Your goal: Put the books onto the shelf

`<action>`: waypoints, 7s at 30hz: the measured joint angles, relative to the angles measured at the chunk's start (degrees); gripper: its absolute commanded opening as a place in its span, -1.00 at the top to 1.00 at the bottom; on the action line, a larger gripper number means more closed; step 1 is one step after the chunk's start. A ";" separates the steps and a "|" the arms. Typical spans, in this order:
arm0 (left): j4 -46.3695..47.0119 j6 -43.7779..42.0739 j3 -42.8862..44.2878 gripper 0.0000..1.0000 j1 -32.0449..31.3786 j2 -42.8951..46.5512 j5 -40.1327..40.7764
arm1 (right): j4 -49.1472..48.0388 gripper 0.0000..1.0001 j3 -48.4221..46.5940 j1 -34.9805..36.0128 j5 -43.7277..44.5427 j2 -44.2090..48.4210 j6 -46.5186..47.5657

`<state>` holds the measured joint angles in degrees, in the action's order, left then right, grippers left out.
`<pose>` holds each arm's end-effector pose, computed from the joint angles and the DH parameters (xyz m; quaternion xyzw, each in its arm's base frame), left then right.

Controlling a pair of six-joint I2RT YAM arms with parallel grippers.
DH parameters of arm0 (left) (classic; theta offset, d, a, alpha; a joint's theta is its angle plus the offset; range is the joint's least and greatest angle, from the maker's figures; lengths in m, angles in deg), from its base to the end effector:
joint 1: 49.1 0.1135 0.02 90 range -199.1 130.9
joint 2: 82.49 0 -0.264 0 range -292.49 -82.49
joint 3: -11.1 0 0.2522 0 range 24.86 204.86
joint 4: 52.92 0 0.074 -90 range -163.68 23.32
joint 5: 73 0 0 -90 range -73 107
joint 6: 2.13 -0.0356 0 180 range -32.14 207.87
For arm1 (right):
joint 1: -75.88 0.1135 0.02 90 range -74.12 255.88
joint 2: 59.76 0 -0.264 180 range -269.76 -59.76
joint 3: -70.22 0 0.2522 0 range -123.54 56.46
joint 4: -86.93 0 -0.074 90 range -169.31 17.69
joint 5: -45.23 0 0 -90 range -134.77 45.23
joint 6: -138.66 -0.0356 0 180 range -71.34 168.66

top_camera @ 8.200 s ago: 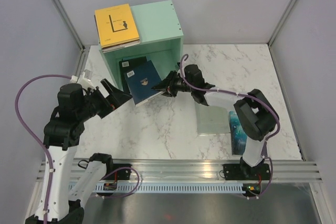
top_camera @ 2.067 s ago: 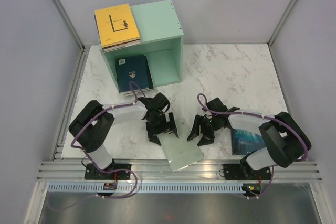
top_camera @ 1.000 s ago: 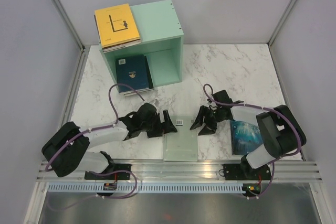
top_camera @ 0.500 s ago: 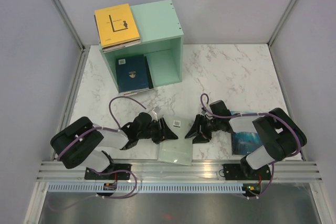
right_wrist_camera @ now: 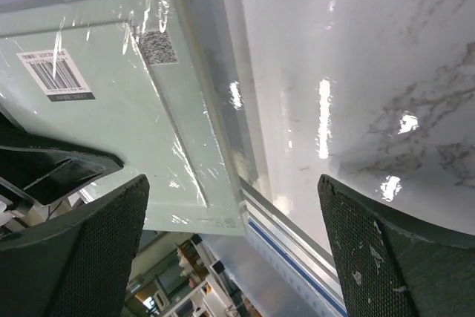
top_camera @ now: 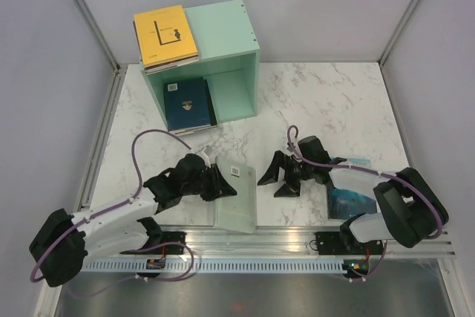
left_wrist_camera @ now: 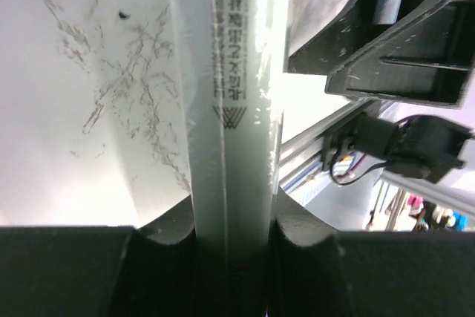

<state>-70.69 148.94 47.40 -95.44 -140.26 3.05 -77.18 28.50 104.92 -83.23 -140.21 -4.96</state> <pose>0.1305 -0.1492 0.1758 -0.0633 0.8961 -0.4078 0.1634 0.1920 0.1319 0.1330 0.0937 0.9002 0.4251 0.0082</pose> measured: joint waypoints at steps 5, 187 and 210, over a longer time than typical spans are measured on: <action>-11.72 -0.55 6.19 0.95 4.02 9.68 1.92 | -6.38 -0.96 0.09 0.98 -0.13 3.56 -5.11; -44.70 -20.50 28.61 -1.00 20.44 -11.67 -8.24 | 36.94 -0.94 -12.09 -29.35 41.20 7.61 -1.09; -31.85 -21.35 45.44 -0.99 12.02 -36.30 2.51 | 32.52 -0.88 -21.24 -26.64 20.68 2.47 6.21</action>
<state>-102.54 127.59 92.84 -83.42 -176.57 5.56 -44.65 7.25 78.27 -62.55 -137.74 1.24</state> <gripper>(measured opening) 0.996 0.938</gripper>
